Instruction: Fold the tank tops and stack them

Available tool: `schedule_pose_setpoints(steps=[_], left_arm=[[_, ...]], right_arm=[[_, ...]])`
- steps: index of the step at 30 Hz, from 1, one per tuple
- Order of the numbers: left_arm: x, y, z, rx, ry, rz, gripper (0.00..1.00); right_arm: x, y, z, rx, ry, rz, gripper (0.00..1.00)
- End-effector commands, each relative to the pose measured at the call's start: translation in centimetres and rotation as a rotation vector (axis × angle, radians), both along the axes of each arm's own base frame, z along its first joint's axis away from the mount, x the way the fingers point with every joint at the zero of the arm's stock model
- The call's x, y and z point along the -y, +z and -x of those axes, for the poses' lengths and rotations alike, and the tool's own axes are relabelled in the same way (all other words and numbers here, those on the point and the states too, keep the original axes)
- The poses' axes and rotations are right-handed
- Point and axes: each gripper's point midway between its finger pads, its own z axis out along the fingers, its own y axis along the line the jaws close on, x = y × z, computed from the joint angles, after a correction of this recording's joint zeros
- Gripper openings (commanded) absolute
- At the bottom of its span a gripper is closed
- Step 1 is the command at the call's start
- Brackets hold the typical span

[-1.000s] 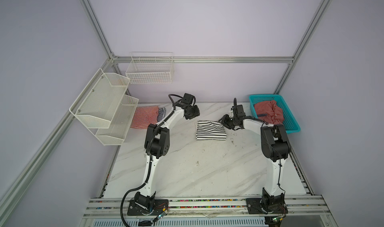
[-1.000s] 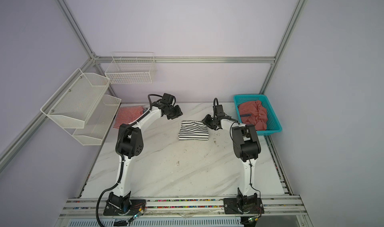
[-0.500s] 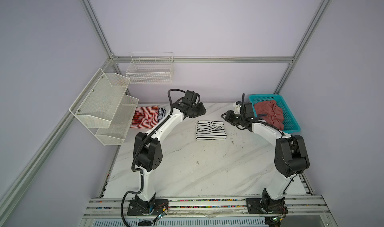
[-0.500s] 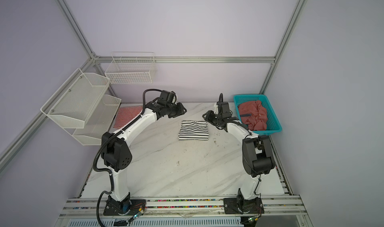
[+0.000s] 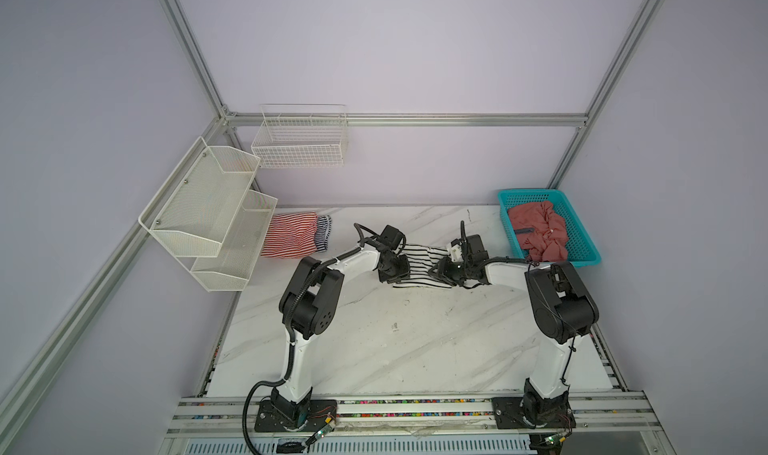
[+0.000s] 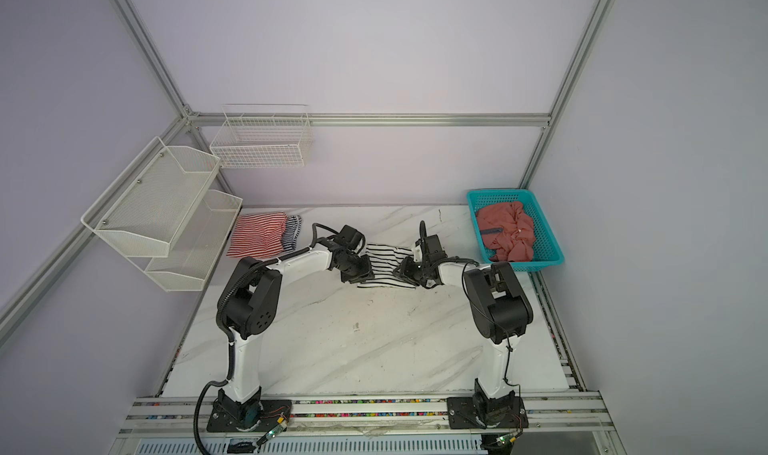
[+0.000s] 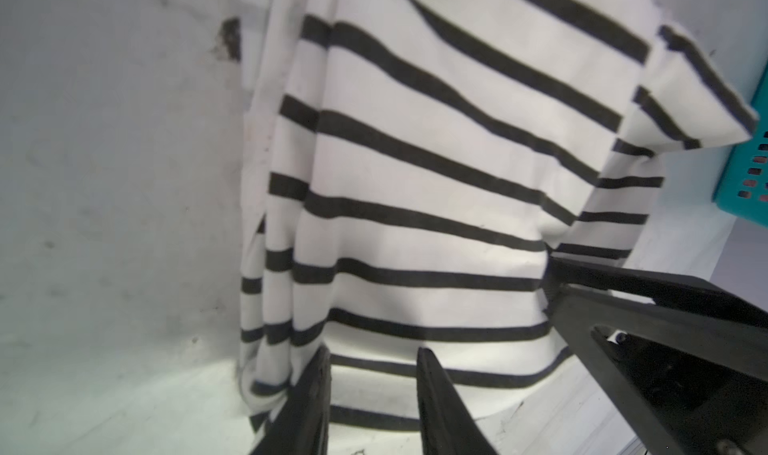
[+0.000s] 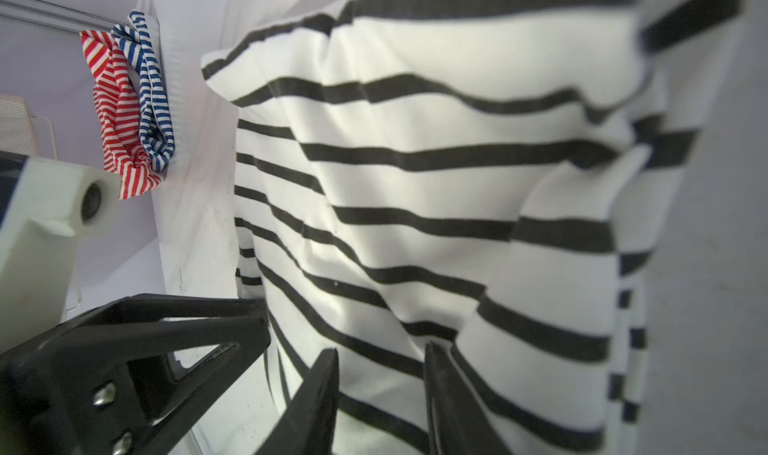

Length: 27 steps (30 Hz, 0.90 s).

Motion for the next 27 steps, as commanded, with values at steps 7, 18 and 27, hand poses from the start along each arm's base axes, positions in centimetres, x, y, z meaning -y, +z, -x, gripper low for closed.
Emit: schedule_pose_setpoints(steps=[7, 18, 27], left_arm=[[-2.8, 2.1, 1.4, 0.031, 0.037, -0.019, 0.35], [-3.7, 9.2, -3.4, 0.205, 0.032, -0.026, 0.55], [-2.5, 7.1, -6.6, 0.191, -0.008, 0.038, 0.71]], right_arm=[[1.0, 1.7, 0.5, 0.037, 0.024, 0.066, 0.45], [2.7, 7.9, -2.0, 0.172, -0.032, 0.067, 0.60], [4.3, 3.7, -2.9, 0.105, -0.024, 0.103, 0.65]])
